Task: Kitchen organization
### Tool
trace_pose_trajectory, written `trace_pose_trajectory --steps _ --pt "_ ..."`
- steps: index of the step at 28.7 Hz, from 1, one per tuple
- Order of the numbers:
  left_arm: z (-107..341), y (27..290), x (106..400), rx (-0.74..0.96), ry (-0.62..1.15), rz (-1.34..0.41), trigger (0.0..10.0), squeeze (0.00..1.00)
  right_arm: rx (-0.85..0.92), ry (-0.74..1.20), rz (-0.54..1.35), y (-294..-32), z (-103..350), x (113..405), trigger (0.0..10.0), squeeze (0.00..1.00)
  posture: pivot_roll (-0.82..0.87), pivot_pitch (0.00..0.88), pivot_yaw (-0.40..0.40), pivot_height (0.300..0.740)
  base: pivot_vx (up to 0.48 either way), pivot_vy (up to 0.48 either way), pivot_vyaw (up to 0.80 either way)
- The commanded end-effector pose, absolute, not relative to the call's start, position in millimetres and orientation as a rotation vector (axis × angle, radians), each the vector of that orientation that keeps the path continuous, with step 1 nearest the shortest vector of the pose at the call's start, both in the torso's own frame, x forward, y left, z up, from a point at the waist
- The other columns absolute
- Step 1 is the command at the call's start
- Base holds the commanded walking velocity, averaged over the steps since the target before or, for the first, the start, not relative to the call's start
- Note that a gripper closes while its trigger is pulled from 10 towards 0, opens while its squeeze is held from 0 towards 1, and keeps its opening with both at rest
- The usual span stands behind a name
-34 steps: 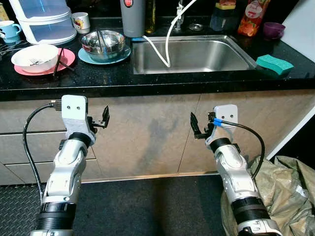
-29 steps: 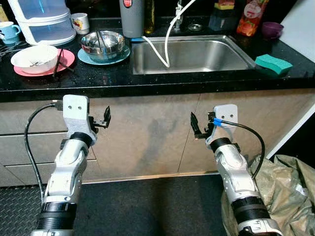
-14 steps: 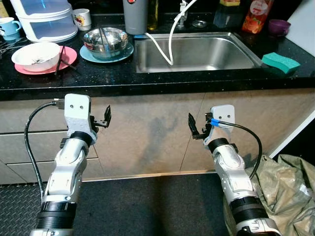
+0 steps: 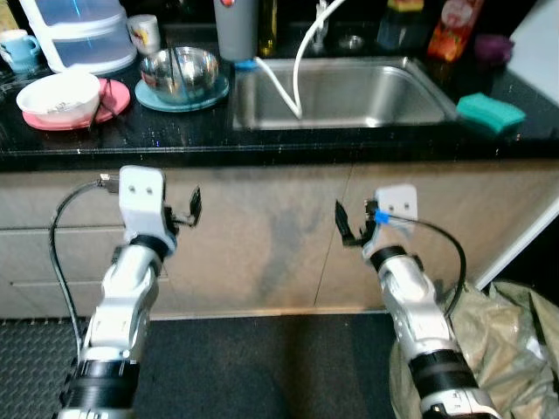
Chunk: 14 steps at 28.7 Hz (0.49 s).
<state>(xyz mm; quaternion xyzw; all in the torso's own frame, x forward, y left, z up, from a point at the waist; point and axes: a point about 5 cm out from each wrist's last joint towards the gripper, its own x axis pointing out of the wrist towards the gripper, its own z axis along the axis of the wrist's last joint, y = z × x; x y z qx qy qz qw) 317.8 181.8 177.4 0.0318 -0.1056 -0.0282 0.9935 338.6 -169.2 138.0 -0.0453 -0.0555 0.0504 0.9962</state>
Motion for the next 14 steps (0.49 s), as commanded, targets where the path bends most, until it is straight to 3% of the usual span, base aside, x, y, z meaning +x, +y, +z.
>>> trace_pose_trajectory --steps 1,6,12,14 --pt "178.4 185.7 316.4 0.064 -0.217 -0.048 10.0 0.00 -0.088 -0.094 0.100 -169.2 133.7 337.3 10.0 0.00 0.02 0.073 -0.030 0.740 0.000 0.000 0.00" --pt "177.0 187.1 316.1 0.044 -0.207 -0.036 10.0 0.00 -0.088 -0.095 0.102 -168.7 133.8 337.2 10.0 0.00 0.02 0.074 -0.031 0.740 0.000 0.000 0.00" --pt "176.8 186.9 316.0 0.032 -0.204 -0.043 10.0 0.00 -0.091 -0.095 0.104 -169.1 133.8 337.3 10.0 0.00 0.02 0.075 -0.032 0.740 0.000 0.454 0.00" --pt "177.7 186.9 315.9 0.037 -0.213 -0.043 10.0 0.00 -0.091 -0.095 0.104 -169.1 134.0 337.4 10.0 0.00 0.02 0.075 -0.033 0.740 0.000 0.000 0.00"
